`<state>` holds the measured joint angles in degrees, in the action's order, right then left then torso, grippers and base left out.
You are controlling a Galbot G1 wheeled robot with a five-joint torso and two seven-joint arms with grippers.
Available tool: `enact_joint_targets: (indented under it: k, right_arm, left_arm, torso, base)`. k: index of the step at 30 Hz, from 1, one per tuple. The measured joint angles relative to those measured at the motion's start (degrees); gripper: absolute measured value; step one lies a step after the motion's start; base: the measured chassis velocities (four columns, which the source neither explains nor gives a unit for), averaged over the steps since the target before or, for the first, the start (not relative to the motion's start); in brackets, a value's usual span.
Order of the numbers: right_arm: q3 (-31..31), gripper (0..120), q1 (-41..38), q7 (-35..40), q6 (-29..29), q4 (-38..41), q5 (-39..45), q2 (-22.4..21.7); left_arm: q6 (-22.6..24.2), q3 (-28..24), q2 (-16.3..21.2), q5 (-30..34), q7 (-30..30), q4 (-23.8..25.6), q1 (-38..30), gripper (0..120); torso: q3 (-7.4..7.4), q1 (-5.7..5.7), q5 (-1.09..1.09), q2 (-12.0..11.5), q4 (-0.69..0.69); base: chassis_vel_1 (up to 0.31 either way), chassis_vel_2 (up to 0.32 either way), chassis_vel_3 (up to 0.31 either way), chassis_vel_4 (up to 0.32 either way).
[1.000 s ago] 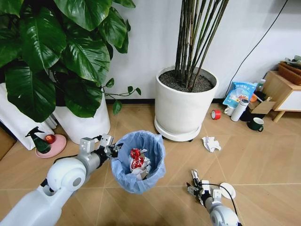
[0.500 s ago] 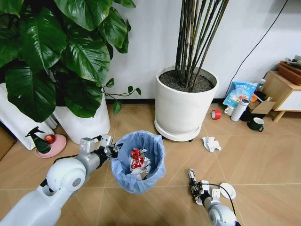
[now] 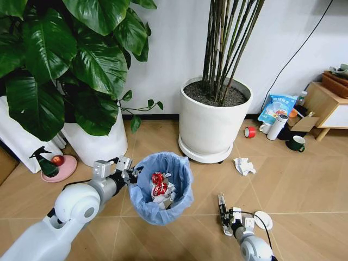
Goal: Pick up the trash bin and place the garbage on the floor into it.
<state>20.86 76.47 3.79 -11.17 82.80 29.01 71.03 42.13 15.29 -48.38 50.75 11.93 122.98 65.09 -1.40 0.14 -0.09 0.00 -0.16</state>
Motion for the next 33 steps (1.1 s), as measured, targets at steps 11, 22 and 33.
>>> enact_joint_targets:
  k: [11,22,33]
  right_arm:
    - [0.26,0,-2.94,1.14,1.3,23.13,0.14,-9.16]
    - [-0.64,0,-10.16,2.5,-0.62,38.98,9.89,-16.99]
    - [-9.86,0,-20.55,1.82,-1.36,45.11,20.39,-19.46]
  left_arm:
    - [0.0,-0.25,-0.64,-0.11,0.79,0.0,0.39,0]
    - [0.0,-1.09,-1.86,-0.61,1.05,-1.48,0.33,0]
    - [0.0,-2.9,-3.74,-1.33,0.57,-4.16,-1.7,0]
  torso:
    - [0.0,0.0,-0.03,0.0,0.01]
    - [0.0,0.0,-0.02,0.0,0.01]
    - [0.0,0.0,-0.02,0.0,0.01]
  base:
    - [0.0,0.0,0.0,0.0]
    - [0.0,0.0,0.0,0.0]
    - [0.0,0.0,0.0,0.0]
